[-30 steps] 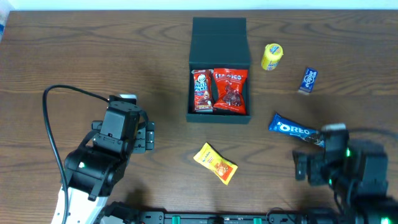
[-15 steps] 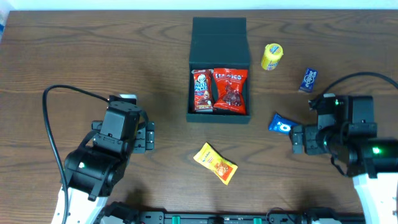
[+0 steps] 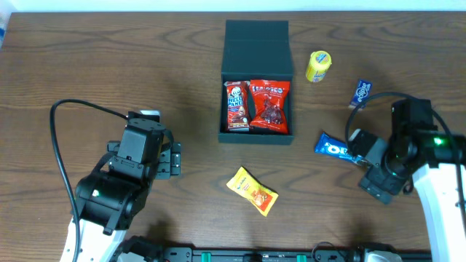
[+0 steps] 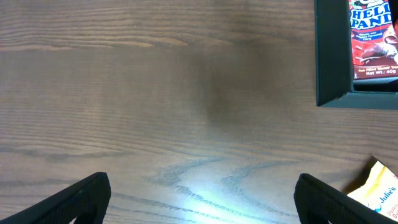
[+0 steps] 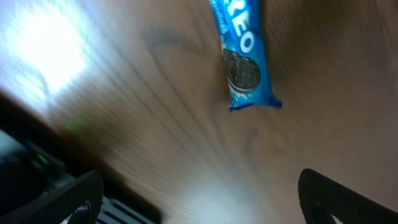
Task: Pack container
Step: 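Move the right gripper over the blue Oreo pack, then lower the right gripper and grasp the Oreo pack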
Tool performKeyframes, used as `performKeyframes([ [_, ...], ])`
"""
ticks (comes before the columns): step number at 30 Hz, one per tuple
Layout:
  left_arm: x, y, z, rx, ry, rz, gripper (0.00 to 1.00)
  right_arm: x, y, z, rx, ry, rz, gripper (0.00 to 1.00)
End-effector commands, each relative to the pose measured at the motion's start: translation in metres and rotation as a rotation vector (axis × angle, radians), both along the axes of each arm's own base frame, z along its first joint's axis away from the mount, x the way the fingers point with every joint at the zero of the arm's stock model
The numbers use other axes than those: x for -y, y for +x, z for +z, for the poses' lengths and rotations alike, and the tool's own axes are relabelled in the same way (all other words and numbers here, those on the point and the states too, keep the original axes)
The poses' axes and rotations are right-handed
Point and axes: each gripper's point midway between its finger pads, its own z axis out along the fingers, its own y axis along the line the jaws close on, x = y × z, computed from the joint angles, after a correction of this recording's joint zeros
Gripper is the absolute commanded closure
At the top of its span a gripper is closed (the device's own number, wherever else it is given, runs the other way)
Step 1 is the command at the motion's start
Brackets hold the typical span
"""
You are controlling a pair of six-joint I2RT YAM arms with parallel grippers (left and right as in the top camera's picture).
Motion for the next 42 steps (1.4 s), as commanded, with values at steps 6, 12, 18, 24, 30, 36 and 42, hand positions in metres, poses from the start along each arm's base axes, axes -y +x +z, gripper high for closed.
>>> performKeyframes([
  [6,-0.001,-0.001,-0.002,-0.007,0.006,-0.001,0.05,0.008,0.023,-0.018,-0.066,-0.028,0.215,0.01],
  [12,-0.001,-0.001,-0.002,-0.007,0.006,-0.001,0.05,0.010,0.040,-0.037,-0.086,-0.024,0.216,0.01],
  [18,-0.001,-0.001,-0.002,-0.007,0.006,-0.001,0.05,0.009,0.060,-0.051,-0.063,-0.022,0.221,0.01],
  [24,-0.001,-0.001,-0.002,-0.007,0.006,-0.001,0.05,-0.002,0.078,-0.065,-0.040,0.005,0.250,0.01],
  [30,-0.001,-0.001,-0.002,-0.007,0.006,-0.001,0.05,-0.014,0.083,-0.083,-0.074,0.027,0.284,0.01],
  [36,-0.001,-0.001,-0.002,-0.007,0.006,-0.001,0.05,-0.018,0.086,-0.097,-0.096,0.035,0.292,0.01],
  [42,-0.001,-0.001,-0.002,-0.007,0.006,-0.001,0.05,-0.018,0.095,-0.107,-0.068,0.033,0.273,0.01],
])
